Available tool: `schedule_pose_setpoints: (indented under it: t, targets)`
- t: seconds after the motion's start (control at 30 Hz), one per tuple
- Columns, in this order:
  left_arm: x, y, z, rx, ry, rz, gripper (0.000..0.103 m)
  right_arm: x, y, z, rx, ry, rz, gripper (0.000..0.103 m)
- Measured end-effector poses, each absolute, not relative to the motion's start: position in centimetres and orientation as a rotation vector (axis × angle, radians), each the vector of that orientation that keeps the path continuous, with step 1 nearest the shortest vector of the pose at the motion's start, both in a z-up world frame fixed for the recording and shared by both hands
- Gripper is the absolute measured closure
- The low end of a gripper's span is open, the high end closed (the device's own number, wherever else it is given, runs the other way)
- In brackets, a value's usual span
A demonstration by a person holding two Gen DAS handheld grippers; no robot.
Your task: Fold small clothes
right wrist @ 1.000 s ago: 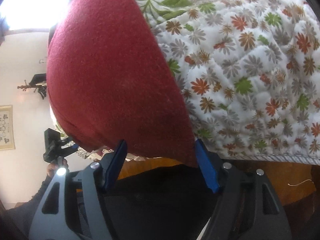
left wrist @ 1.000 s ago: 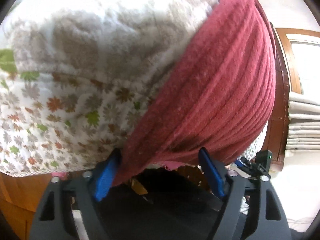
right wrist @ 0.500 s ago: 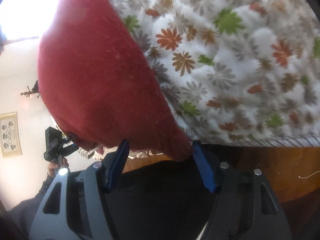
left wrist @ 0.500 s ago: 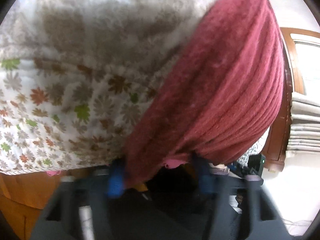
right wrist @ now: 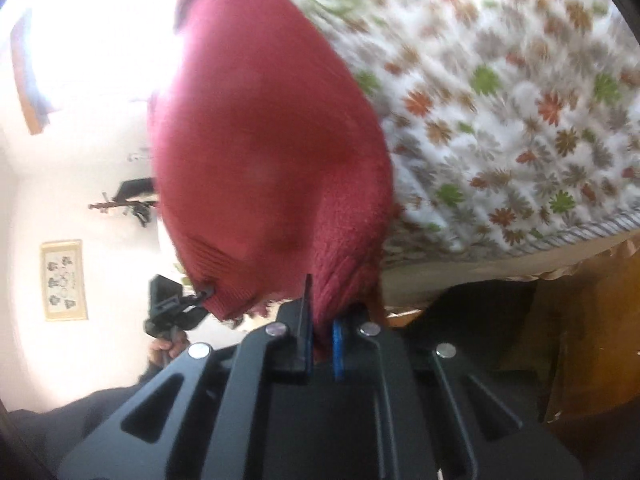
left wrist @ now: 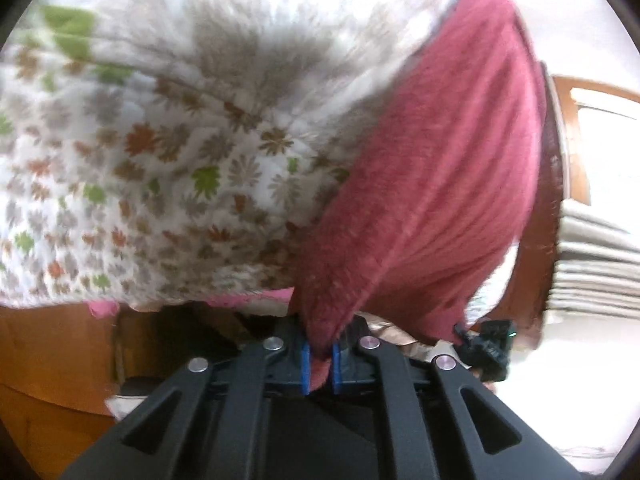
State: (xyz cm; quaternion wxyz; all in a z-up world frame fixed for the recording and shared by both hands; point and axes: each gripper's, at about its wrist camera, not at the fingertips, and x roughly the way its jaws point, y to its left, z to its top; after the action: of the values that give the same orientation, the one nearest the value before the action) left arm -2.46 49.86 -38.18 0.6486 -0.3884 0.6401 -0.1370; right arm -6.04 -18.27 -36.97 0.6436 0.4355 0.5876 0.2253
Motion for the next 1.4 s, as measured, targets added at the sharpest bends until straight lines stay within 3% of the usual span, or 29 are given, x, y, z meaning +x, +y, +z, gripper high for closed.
schedule_pose_setpoints:
  t: [0.17,0.33,0.53,0.7,0.87,0.9,1.0,1.1,1.17,1.4]
  targets:
    - [-4.5,51.9,-34.0,-1.01,1.344,-0.381,0.096,-6.3,-19.7,-33.6,0.997,1.286,0.536,0.097]
    - [-4.2,52.8,-34.6,-1.041,1.351,-0.364,0.096,-6.5,-20.3,-34.8,0.994,1.341,0.495,0.097]
    - [-3.5,51.1,-30.0,-1.203,1.213,-0.492,0.096,-6.0,-21.2,-30.1,1.078,1.2,0.565,0.097]
    - [0.0,51.8,-26.8,-1.442,1.029,-0.539,0.096,0.3,-22.6,-25.5,1.099,1.115,0.611,0.097]
    - [6.9,53.1,-28.6,-1.649,0.912,-0.365,0.096,10.4,-23.3,-25.1,1.086,1.159,0.577,0.097]
    - [8.3,53.4,-30.0,-1.697,0.914,-0.297,0.095,11.7,-23.2,-25.9,1.089,1.178,0.557,0.091]
    - [10.1,53.2,-32.4,-1.747,0.945,-0.164,0.089,14.4,-22.7,-27.2,1.077,1.241,0.513,0.075]
    - [10.4,53.3,-32.8,-1.753,0.95,-0.127,0.081,15.1,-23.1,-25.1,1.038,1.199,0.552,0.07]
    - [10.3,53.8,-30.9,-1.692,0.929,-0.156,0.059,14.8,-24.0,-23.8,1.01,1.163,0.558,0.067]
    - [9.9,53.7,-24.0,-1.257,0.972,-0.193,0.022,13.4,-24.5,-22.2,0.665,1.194,0.54,0.066]
